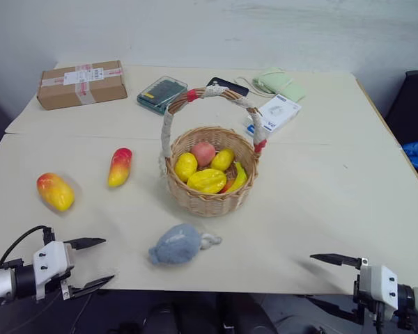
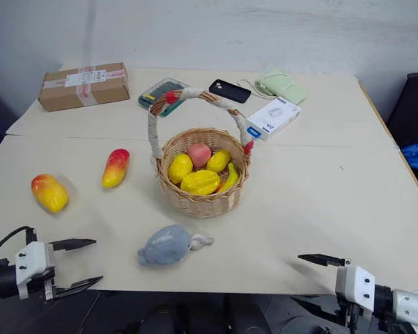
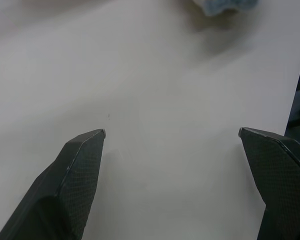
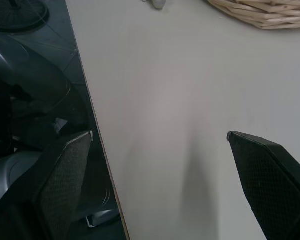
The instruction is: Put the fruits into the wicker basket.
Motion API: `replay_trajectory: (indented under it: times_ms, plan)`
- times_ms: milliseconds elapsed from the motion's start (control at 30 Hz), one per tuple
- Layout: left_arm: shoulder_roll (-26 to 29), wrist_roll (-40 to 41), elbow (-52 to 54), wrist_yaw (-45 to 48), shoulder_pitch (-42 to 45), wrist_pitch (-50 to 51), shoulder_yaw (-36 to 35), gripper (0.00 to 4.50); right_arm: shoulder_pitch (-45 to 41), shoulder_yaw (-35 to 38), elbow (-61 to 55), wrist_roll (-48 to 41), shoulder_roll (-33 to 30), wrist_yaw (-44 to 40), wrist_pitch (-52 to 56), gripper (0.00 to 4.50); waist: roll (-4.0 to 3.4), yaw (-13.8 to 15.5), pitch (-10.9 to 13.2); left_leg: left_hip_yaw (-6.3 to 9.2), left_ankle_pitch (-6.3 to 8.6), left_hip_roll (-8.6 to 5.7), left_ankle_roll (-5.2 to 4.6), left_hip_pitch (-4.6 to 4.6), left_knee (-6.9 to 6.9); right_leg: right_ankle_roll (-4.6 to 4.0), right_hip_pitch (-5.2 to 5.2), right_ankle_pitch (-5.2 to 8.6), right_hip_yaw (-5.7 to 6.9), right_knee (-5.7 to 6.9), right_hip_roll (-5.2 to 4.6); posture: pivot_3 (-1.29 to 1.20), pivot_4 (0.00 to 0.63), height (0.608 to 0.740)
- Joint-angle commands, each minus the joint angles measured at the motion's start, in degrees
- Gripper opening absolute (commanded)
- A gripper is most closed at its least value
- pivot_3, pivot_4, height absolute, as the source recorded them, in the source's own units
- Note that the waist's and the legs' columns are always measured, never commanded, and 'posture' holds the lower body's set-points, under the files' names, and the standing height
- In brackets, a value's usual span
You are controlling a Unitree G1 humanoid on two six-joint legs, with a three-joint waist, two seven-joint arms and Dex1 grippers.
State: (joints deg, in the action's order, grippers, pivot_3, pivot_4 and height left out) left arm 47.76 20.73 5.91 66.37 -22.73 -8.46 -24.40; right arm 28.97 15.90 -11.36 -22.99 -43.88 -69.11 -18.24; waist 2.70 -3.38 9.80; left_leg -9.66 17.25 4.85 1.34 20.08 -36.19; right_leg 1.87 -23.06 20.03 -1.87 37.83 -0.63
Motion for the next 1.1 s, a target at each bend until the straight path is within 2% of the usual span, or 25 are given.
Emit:
replay_trajectory:
  times_ms: [33, 267, 333, 533, 600, 667, 700, 833, 967, 1100]
  plan:
    - [0.91, 1.45, 2.2, 0.37, 0.74, 0.75, -0.58, 4.5, -0.41, -0.31, -1.43, 0.14, 0.83, 1.18, -0.58, 4.45, -0.01, 0.08, 0.0, 0.0, 0.0, -0.01, 0.0, 0.0, 0.0, 0.0, 0.0, 0.0, 0.0, 0.0, 0.0, 0.0, 0.15, 0.74]
    - [1.59, 7.82, 5.98, 2.89, -3.36, 12.49, -1.67, 4.5, -1.38, 0.81, -0.25, -0.27, 1.13, 2.45, -0.05, 4.45, -0.03, -0.08, 0.02, -0.01, 0.01, 0.02, 0.02, 0.0, 0.01, 0.0, 0.0, 0.0, 0.0, -0.01, 0.03, 0.0, 0.15, 0.74]
    - [1.85, 7.73, 6.37, 3.33, -3.53, 12.82, -1.67, 4.5, -1.51, 0.84, -0.02, 0.08, 1.16, 2.81, -0.37, 4.45, -0.03, 0.0, 0.02, 0.0, 0.01, 0.01, 0.02, 0.0, -0.01, 0.0, 0.0, 0.0, 0.0, -0.01, 0.02, 0.0, 0.15, 0.74]
    - [3.29, 10.95, 7.93, 4.65, 0.32, 17.77, -1.05, 4.5, -1.99, 0.37, -4.43, -4.17, 2.48, 3.19, 0.41, 4.45, -0.02, 0.22, 0.01, 0.07, 0.0, 0.0, 0.01, 0.0, -0.08, 0.0, 0.06, 0.0, 0.03, 0.0, 0.02, 0.0, 0.15, 0.74]
    - [5.17, 15.56, 11.74, 4.94, 1.74, 24.99, 0.14, 4.5, -2.09, 0.59, -7.3, -7.59, 4.34, 4.44, 1.41, 4.45, -0.01, 0.18, 0.01, 0.09, 0.0, -0.01, 0.01, 0.0, -0.08, 0.0, 0.06, 0.0, 0.05, 0.0, 0.02, 0.0, 0.15, 0.74]
    - [6.88, 18.98, 16.19, 3.38, 6.34, 31.08, 2.99, 4.5, -4.26, 1.39, -12.51, -12.17, 6.87, 9.98, 4.62, 4.45, -0.03, 0.26, 0.02, 0.15, 0.0, 0.01, 0.03, 0.02, -0.07, 0.0, 0.09, 0.0, 0.09, 0.01, 0.02, 0.0, 0.15, 0.74]
    - [7.07, 20.76, 17.9, 1.79, 9.67, 34.16, 4.86, 4.5, -4.37, 0.94, -15.65, -15.2, 5.99, 10.4, 8.02, 4.45, -0.1, 0.25, 0.05, 0.19, -0.04, 0.0, 0.09, 0.02, -0.08, 0.0, 0.11, 0.0, 0.12, 0.01, 0.02, 0.0, 0.15, 0.74]
    - [6.12, 22.09, 21.22, -0.91, 19.6, 40.59, 12.82, 4.5, -4.79, 1.33, -21.9, -15.84, 5.28, 10.57, 10.3, 4.45, -0.31, 0.31, 0.1, 0.23, -0.17, -0.05, 0.3, -0.02, -0.17, 0.1, 0.25, -0.05, 0.08, 0.04, 0.04, 0.0, 0.15, 0.74]
    - [2.83, 14.4, 19.57, -4.46, 27.64, 42.53, 25.34, 4.5, -4.02, 1.83, -23.71, -13.95, 4.76, 11.62, 12.2, 4.45, -0.32, 0.14, 0.11, 0.26, -0.18, -0.04, 0.38, -0.02, -0.13, 0.14, 0.28, 0.01, 0.05, -0.01, 0.13, 0.0, 0.15, 0.74]
    - [-3.46, 8.11, 14.31, -8.99, 32.47, 40.28, 31.62, 4.5, -4.18, 2.07, -24.98, -13.14, 5.03, 13.49, 13.87, 4.45, -0.32, 0.29, 0.1, 0.31, -0.19, -0.05, 0.37, 0.02, -0.35, 0.16, 0.28, 0.01, 0.03, 0.03, 0.17, 0.0, 0.15, 0.74]
